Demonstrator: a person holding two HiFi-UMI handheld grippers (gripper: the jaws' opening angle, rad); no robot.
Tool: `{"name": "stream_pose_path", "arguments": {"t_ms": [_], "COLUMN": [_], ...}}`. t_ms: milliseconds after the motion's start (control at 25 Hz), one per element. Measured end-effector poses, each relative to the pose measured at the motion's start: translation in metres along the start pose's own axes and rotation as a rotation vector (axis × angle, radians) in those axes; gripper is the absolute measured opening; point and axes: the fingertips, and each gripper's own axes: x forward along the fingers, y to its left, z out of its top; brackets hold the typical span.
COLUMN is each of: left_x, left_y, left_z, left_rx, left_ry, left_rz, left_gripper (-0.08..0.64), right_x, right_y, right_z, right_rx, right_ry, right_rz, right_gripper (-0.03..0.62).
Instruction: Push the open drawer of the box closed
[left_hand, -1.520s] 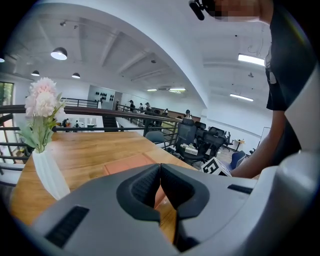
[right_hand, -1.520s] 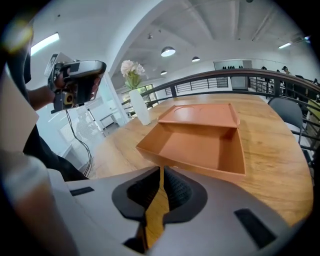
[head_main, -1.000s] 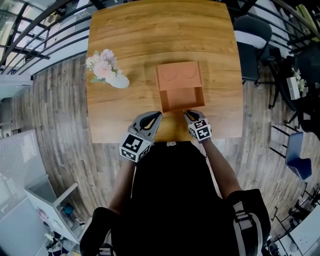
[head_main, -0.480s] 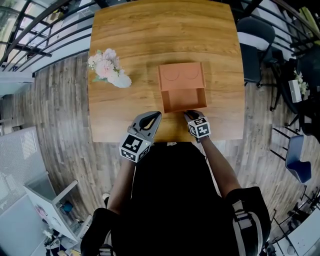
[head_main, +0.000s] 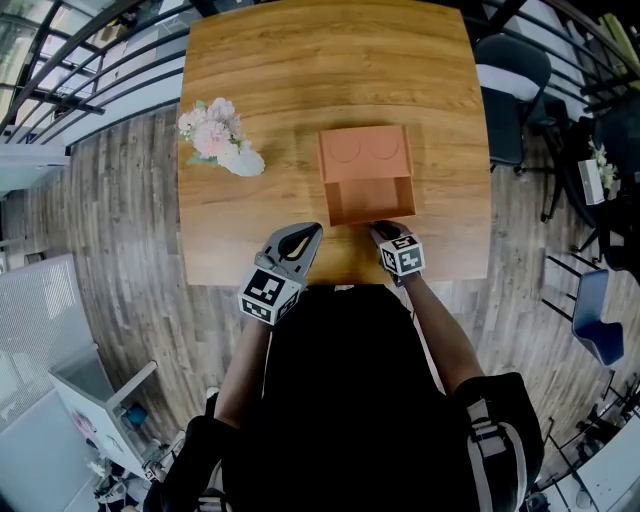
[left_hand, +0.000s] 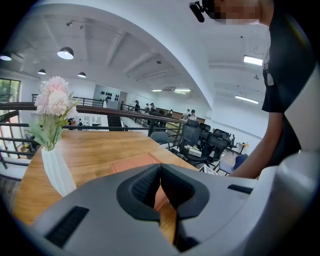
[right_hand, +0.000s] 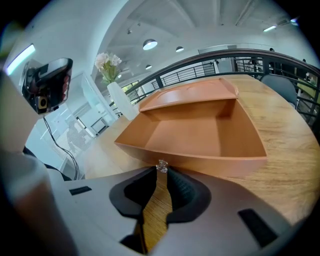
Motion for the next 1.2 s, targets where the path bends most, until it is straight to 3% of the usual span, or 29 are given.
{"name": "stream_pose_path", "arguments": {"t_ms": [1200], "left_x": [-0.003], "left_y": [0.011], "left_z": [0.000], "left_rx": [0.009], "left_ry": [0.005], "left_rz": [-0.005], "left_gripper": [0.023], "right_x": [0.010], "right_y": [-0.003], "right_z": [0.027], "right_rx": [0.027], "right_ry": [-0.046], "right_rz": [-0.020], "right_gripper": [0.081]}}
